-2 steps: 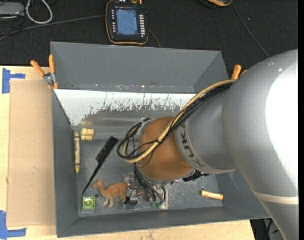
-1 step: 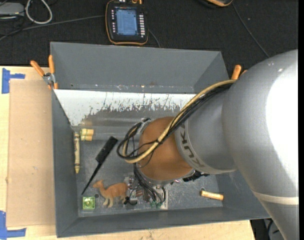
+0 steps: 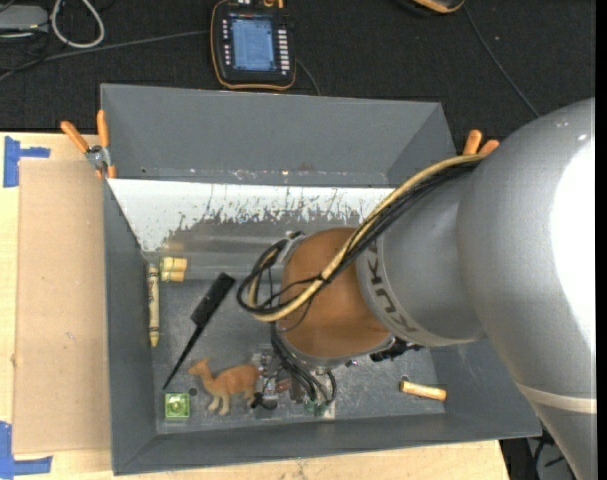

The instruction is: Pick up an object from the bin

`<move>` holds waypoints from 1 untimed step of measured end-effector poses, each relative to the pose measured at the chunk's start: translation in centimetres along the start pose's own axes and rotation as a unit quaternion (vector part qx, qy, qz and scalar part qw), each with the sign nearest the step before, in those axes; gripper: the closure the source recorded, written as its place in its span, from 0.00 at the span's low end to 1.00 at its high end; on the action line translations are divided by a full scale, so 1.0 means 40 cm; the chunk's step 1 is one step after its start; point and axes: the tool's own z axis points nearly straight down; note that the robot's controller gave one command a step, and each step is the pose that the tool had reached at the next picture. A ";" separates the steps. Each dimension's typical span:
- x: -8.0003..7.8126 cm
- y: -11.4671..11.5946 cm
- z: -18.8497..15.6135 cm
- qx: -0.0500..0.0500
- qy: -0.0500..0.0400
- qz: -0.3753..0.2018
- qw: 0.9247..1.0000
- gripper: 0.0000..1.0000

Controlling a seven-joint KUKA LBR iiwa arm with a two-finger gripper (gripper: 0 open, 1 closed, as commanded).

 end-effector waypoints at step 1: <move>-0.006 0.001 -0.061 -0.002 -0.004 0.000 1.000 1.00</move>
Offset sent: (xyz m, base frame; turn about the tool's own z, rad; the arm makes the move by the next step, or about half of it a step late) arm 0.0015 0.0004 0.0318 0.0004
